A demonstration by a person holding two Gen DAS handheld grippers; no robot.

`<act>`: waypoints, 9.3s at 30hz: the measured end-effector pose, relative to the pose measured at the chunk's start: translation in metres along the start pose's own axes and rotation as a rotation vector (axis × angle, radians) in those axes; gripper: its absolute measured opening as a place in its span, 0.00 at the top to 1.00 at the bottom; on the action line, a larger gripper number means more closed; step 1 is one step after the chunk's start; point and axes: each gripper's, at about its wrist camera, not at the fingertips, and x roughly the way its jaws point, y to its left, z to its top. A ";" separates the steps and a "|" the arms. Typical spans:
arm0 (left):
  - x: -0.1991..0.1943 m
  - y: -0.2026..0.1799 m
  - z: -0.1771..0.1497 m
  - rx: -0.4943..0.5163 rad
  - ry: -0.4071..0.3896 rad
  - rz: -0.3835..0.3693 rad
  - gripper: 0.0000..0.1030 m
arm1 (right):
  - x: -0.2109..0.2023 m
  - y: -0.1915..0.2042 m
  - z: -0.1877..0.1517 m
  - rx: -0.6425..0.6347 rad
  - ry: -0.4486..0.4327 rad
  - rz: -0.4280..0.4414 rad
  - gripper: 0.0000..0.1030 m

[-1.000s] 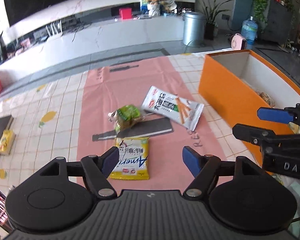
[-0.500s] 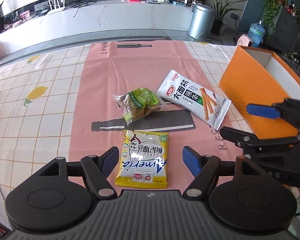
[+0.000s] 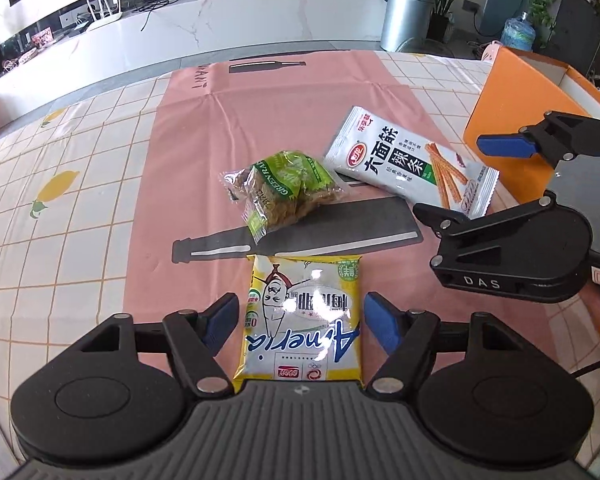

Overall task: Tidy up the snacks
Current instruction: 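Lower the left gripper onto the yellow Americ bag and close on it, then lower the right gripper onto the white spicy-strip bag while the left gripper holds the yellow bag, then carry the yellow bag and spicy-strip bag with both grippers over the orange box, then open both grippers to drop both bags into the box, then withdraw both grippers from the box back over the remaining snacks, then close the left gripper on the green pastry bag while the right gripper grasps the green sausage, then carry the pastry bag and green sausage with both grippers over the orange box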

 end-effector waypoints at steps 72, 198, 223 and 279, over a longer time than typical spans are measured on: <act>-0.098 -0.026 0.024 -0.144 -0.156 -0.126 0.43 | -0.140 -0.046 -0.013 0.362 0.019 0.188 0.56; -0.099 -0.024 0.021 -0.115 -0.191 -0.130 0.22 | -0.140 -0.036 -0.031 0.596 0.045 0.158 0.43; -0.019 0.057 0.022 -0.236 -0.087 -0.126 0.22 | 0.002 0.005 0.031 0.331 0.100 0.181 0.38; 0.030 0.034 0.037 -0.202 -0.141 -0.172 0.56 | 0.031 -0.005 0.032 0.326 0.139 0.178 0.81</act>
